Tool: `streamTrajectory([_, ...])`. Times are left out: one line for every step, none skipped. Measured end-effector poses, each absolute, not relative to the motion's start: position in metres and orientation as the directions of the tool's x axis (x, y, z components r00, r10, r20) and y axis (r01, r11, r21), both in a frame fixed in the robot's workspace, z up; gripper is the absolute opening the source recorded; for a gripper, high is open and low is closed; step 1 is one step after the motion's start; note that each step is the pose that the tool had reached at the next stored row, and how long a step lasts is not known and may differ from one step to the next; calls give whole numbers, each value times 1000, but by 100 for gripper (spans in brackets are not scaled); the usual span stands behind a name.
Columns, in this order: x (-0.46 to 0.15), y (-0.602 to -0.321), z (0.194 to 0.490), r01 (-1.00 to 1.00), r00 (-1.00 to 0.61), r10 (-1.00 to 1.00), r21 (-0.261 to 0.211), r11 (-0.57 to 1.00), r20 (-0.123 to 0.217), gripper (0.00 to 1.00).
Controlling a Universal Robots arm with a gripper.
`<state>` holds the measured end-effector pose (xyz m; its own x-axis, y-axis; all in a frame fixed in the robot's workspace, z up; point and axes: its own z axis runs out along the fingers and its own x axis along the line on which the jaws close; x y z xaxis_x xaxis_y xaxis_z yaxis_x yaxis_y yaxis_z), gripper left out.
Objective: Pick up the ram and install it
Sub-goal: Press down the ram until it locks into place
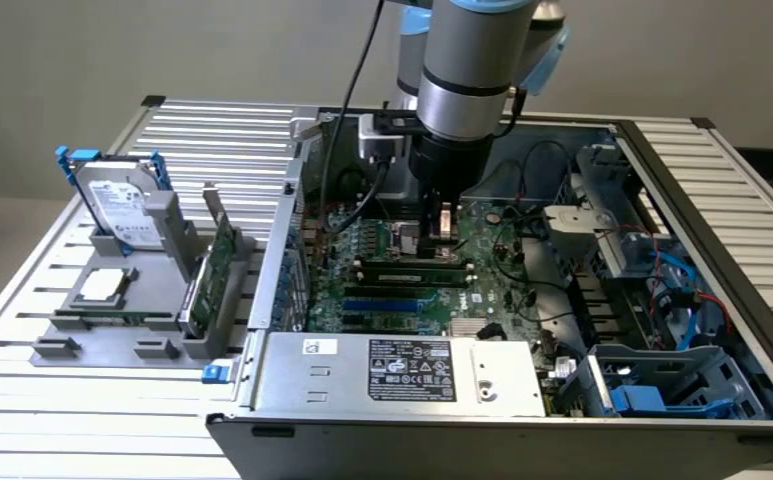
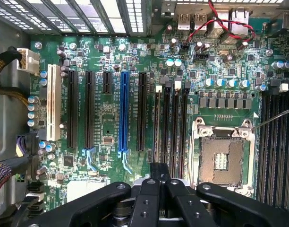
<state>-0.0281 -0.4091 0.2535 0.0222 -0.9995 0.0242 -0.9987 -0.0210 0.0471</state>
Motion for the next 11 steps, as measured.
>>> streamTrajectory([-28, -409, 253, -999, 22, -999, 47, -21, 24, 11])
streamTrajectory([-28, -409, 253, -999, 22, -999, 47, -21, 24, 11])
streamTrajectory([-28, -409, 253, -999, 22, -999, 47, -21, 24, 11])
streamTrajectory([-28, -409, 253, -999, 22, -999, 47, -21, 24, 11])
streamTrajectory([-28, -409, 253, -999, 22, -999, 47, -21, 24, 11])
streamTrajectory([-28, -409, 253, -999, 22, -999, 47, -21, 24, 11])
streamTrajectory([-28, -409, 253, -999, 22, -999, 47, -21, 24, 11])
streamTrajectory([-28, -409, 253, -999, 22, -999, 47, -21, 24, 11])
streamTrajectory([-28, -409, 253, -999, 22, -999, 47, -21, 24, 11])
streamTrajectory([-28, -409, 253, -999, 22, -999, 47, -21, 24, 11])
streamTrajectory([-28, -410, 254, -999, 22, -999, 47, -21, 24, 11])
